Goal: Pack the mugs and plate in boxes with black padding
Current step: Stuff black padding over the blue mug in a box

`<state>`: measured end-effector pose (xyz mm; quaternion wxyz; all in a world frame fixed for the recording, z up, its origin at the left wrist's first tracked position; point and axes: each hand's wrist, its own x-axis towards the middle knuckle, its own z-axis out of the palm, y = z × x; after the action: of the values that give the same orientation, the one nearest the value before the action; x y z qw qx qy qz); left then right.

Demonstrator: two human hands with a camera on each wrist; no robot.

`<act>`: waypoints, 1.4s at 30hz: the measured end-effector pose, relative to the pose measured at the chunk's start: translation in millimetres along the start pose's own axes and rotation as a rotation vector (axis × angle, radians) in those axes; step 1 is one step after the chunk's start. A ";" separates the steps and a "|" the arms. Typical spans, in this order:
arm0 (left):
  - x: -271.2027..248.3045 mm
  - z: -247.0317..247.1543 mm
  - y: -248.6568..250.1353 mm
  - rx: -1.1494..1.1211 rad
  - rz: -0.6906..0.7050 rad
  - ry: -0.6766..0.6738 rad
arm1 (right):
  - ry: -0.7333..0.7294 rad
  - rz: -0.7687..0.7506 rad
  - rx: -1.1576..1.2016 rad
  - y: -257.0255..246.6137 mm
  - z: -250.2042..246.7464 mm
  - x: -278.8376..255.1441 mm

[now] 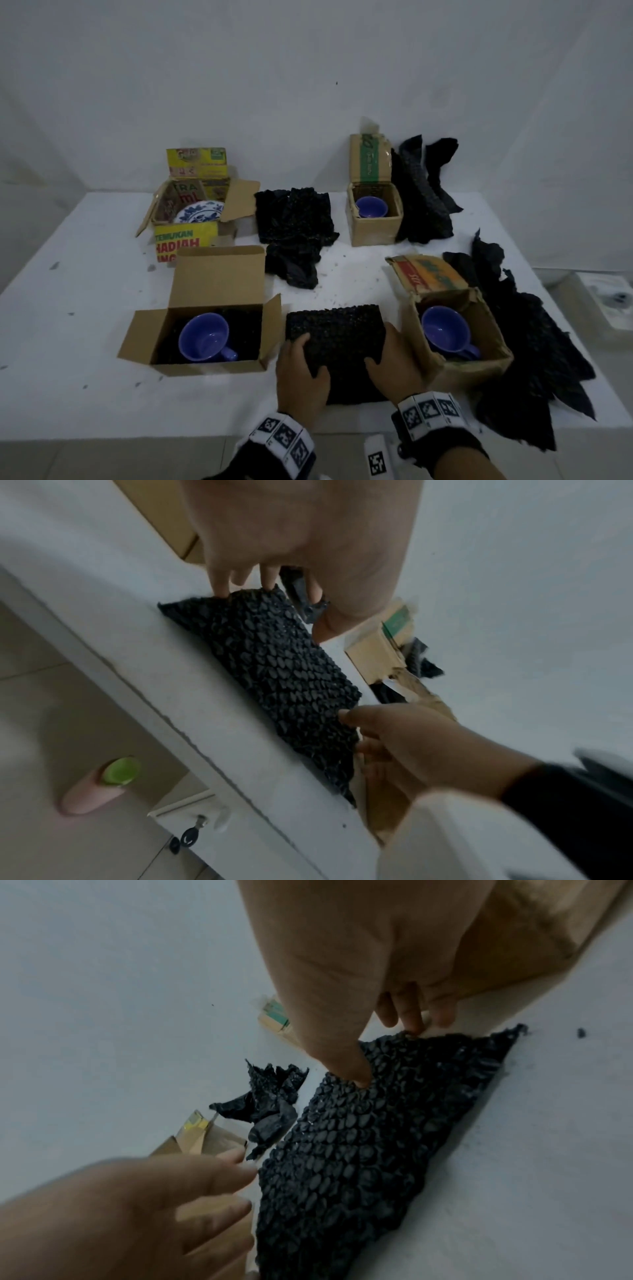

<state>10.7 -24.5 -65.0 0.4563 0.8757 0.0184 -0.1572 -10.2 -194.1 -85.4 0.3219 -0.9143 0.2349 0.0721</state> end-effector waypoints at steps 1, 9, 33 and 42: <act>4.6 3.6 -0.7 -0.024 -0.043 0.033 | 0.013 -0.007 -0.002 0.2 2.0 0.2; 21.4 17.2 -8.1 -0.164 -0.265 0.165 | -0.020 0.202 0.305 2.0 4.4 3.8; -34.4 -121.6 91.6 -0.563 0.252 0.063 | 0.282 -0.435 0.673 -107.5 -100.0 -55.2; 34.4 -220.8 16.1 -0.574 0.195 0.171 | 0.209 -0.457 0.473 -211.4 -27.3 -17.4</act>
<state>103.3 140.0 55.7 0.6946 0.7188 0.0162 -0.0269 74.5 -60.2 58.1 0.5070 -0.8459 0.0661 -0.1521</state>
